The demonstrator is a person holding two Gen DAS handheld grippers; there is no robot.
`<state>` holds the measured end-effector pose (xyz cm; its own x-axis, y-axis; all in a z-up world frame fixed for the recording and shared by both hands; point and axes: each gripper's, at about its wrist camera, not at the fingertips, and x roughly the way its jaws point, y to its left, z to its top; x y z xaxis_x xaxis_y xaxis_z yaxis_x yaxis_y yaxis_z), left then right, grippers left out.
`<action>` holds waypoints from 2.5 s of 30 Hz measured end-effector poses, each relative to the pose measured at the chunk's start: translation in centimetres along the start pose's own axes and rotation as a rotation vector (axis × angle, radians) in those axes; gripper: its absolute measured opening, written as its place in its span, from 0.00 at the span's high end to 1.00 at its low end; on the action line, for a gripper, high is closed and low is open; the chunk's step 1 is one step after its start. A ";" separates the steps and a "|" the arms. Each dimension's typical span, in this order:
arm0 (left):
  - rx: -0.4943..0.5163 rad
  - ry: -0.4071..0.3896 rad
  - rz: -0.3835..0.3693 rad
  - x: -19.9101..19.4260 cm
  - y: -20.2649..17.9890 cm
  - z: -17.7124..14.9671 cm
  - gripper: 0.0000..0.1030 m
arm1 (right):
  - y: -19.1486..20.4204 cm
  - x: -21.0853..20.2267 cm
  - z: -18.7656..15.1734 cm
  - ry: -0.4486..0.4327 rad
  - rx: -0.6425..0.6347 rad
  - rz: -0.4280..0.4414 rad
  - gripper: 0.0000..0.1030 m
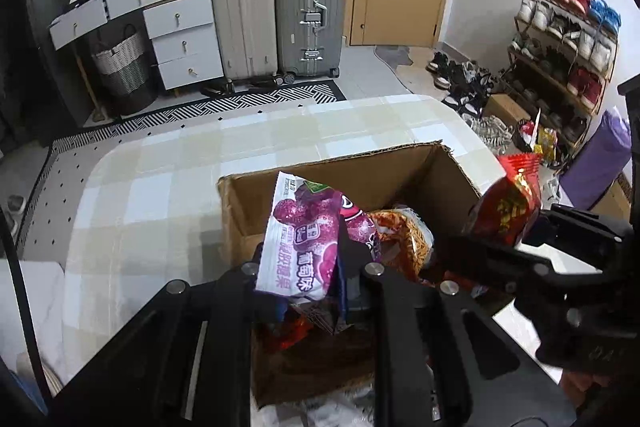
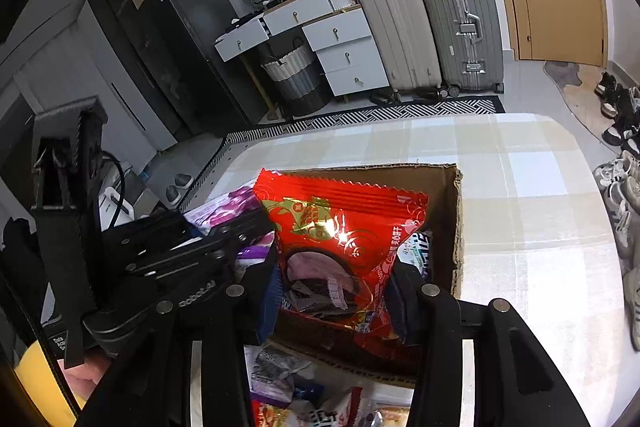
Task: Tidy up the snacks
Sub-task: 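Lift the red cake packet and pink candy bag and carry both over the box, then open both tools to drop the two packets into the box, then withdraw both tools from the box back toward the remaining snacks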
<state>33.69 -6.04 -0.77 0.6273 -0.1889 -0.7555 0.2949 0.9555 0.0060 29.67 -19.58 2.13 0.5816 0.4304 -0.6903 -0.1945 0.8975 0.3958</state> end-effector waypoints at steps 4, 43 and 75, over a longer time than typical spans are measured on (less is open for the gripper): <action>0.040 0.020 0.013 2.2 -1.0 0.9 0.85 | -0.5 0.8 -0.4 0.021 -0.009 -0.007 0.57; -0.131 -0.013 0.102 -1.5 3.0 -0.8 0.33 | 0.2 4.2 -0.6 0.130 -0.002 -0.071 0.50; -0.109 -0.081 0.062 -11.9 -0.3 -4.9 0.27 | 5.4 -6.8 -3.4 -0.023 -0.111 -0.109 0.37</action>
<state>22.66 -2.93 4.99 0.6993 -0.1422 -0.7005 0.1764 0.9840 -0.0237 22.00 -17.35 6.88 0.6221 0.3290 -0.7105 -0.2145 0.9443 0.2494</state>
